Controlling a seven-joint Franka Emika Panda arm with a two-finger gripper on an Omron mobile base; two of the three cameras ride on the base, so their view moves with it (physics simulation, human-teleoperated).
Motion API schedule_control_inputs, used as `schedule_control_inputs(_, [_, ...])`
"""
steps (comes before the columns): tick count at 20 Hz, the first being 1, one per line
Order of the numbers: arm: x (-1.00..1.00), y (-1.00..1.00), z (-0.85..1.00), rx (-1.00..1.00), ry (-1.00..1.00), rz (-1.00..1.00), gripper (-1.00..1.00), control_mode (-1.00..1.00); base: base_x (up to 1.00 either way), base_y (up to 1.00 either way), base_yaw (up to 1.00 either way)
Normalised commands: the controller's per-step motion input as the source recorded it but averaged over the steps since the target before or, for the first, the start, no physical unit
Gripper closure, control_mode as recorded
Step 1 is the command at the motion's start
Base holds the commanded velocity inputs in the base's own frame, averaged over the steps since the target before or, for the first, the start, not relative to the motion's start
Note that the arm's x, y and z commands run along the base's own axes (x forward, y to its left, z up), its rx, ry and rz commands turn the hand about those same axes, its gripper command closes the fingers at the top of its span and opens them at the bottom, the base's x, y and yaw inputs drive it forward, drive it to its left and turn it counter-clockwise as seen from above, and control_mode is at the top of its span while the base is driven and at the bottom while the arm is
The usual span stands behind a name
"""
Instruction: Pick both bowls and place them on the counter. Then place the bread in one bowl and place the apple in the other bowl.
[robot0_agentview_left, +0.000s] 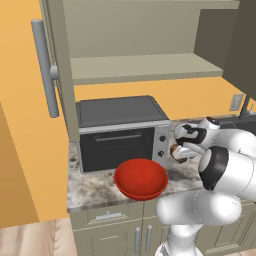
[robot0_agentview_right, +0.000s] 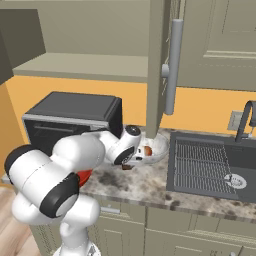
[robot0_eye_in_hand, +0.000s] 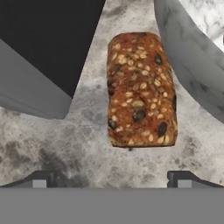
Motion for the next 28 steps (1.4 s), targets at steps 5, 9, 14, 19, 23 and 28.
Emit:
schedule_control_inputs(5, [0.18, 0.07, 0.0, -0.01, 0.0, -0.03, -1.0, -1.0, 0.0, 0.0, 0.0])
schedule_control_inputs(9, [0.14, -0.02, 0.0, 0.0, 0.0, -0.02, -1.0, -1.0, 0.0, 0.0, 0.0])
schedule_control_inputs(14, [0.01, -0.2, 0.02, 0.0, 0.0, -0.05, -1.0, -1.0, 0.0, 0.0, 0.0])
schedule_control_inputs(19, [0.03, -0.2, 0.0, 0.0, 0.0, -0.03, -1.0, -1.0, 0.0, 0.0, 0.0])
schedule_control_inputs(23, [0.21, 0.0, 0.0, 0.0, 0.0, 0.0, -1.0, -1.0, 0.0, 0.0, 0.0])
schedule_control_inputs(28, [0.15, 0.0, -0.01, 0.0, 0.0, 0.0, -1.0, -1.0, 0.0, 0.0, 0.0])
